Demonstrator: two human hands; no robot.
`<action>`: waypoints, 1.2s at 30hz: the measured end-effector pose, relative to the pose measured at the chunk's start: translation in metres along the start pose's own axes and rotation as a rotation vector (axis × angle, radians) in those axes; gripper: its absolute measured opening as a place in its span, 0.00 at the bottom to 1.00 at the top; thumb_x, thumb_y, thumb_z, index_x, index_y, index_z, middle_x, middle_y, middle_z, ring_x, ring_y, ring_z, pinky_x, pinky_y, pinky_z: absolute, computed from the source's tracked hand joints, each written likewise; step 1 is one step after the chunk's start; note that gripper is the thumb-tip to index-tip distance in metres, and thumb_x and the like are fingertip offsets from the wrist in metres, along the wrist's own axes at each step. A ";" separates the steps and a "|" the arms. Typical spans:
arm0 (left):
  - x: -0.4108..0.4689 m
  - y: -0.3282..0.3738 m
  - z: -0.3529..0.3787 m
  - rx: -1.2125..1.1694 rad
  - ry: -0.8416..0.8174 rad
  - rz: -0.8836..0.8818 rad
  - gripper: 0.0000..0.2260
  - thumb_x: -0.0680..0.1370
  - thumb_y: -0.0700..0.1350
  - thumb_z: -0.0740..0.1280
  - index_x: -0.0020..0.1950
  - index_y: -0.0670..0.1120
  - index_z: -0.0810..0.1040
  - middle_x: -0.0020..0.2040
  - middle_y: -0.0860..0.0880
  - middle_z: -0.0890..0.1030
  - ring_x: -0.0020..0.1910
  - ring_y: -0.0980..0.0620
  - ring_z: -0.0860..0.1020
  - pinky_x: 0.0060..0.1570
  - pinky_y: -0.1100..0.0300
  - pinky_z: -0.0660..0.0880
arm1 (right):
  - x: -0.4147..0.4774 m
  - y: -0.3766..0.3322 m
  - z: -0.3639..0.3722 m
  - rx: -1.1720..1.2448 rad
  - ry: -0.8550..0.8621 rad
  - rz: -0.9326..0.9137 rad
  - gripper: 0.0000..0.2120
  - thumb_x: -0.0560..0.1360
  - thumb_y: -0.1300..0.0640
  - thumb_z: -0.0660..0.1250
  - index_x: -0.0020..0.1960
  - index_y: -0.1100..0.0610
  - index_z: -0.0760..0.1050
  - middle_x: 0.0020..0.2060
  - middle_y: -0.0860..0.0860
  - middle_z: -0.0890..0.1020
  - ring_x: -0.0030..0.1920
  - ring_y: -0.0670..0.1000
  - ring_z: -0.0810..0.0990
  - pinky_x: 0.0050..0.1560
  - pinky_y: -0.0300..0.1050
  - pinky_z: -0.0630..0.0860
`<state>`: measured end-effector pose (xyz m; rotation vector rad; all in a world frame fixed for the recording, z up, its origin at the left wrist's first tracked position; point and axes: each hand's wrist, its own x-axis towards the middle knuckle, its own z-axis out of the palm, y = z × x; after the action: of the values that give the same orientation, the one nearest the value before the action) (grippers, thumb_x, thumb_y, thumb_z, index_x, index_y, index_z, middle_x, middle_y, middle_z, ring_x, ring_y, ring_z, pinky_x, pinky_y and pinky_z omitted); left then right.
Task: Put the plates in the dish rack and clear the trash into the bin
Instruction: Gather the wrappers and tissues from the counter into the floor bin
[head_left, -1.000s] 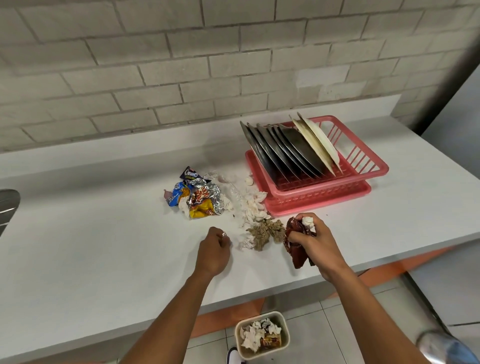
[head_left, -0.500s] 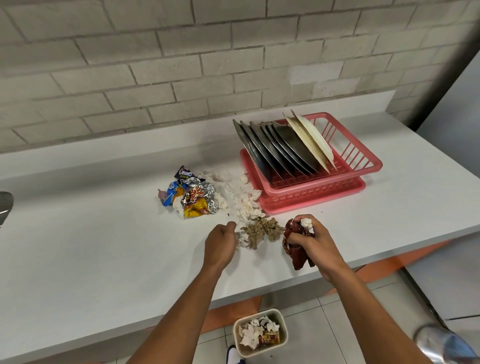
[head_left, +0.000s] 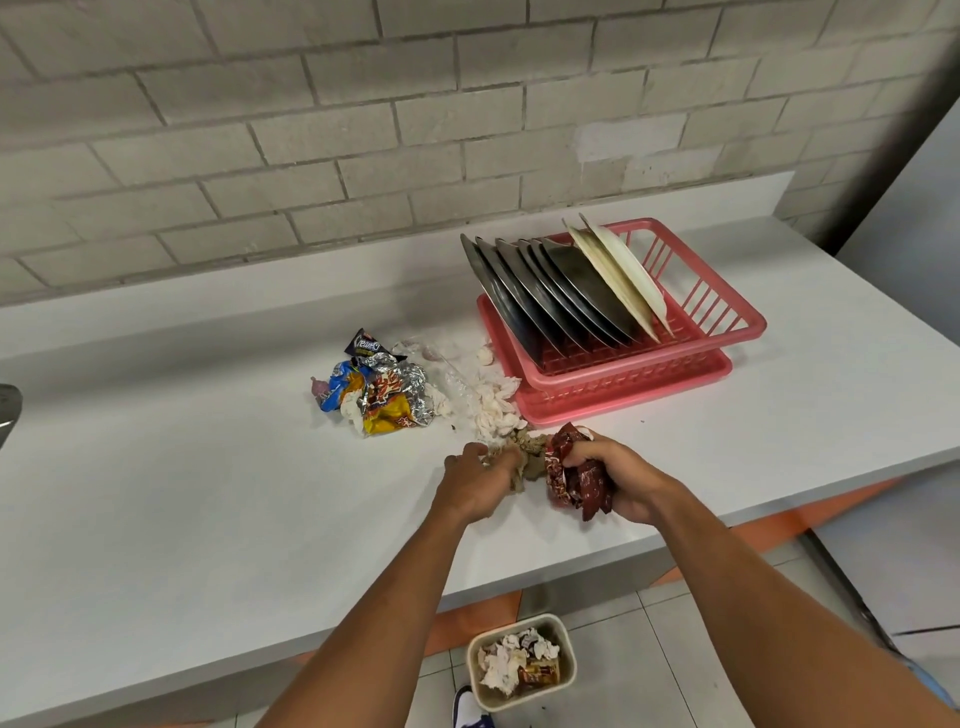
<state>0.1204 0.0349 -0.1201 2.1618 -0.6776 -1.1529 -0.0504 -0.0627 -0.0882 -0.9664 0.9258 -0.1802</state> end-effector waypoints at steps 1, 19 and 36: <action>0.001 0.002 0.001 0.012 -0.009 0.009 0.36 0.71 0.71 0.61 0.73 0.52 0.69 0.70 0.45 0.68 0.61 0.43 0.77 0.54 0.47 0.82 | 0.000 0.002 0.001 0.032 -0.014 0.014 0.21 0.65 0.64 0.69 0.58 0.68 0.76 0.45 0.65 0.82 0.43 0.61 0.81 0.61 0.66 0.77; 0.001 -0.004 0.009 -0.248 0.072 0.043 0.14 0.80 0.57 0.61 0.48 0.48 0.80 0.44 0.47 0.84 0.41 0.49 0.82 0.40 0.55 0.78 | 0.009 0.033 0.025 0.303 -0.187 -0.031 0.32 0.62 0.64 0.71 0.66 0.69 0.75 0.58 0.68 0.80 0.59 0.67 0.81 0.67 0.73 0.71; -0.051 -0.017 -0.003 -0.463 0.125 0.079 0.11 0.79 0.47 0.64 0.46 0.40 0.79 0.34 0.45 0.78 0.31 0.47 0.74 0.33 0.57 0.70 | -0.032 0.030 -0.010 0.202 -0.125 -0.193 0.21 0.64 0.67 0.67 0.57 0.61 0.78 0.57 0.64 0.80 0.53 0.62 0.80 0.64 0.77 0.68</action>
<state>0.1004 0.0816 -0.1027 1.7798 -0.3900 -1.0066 -0.0851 -0.0347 -0.0947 -0.8688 0.6852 -0.3661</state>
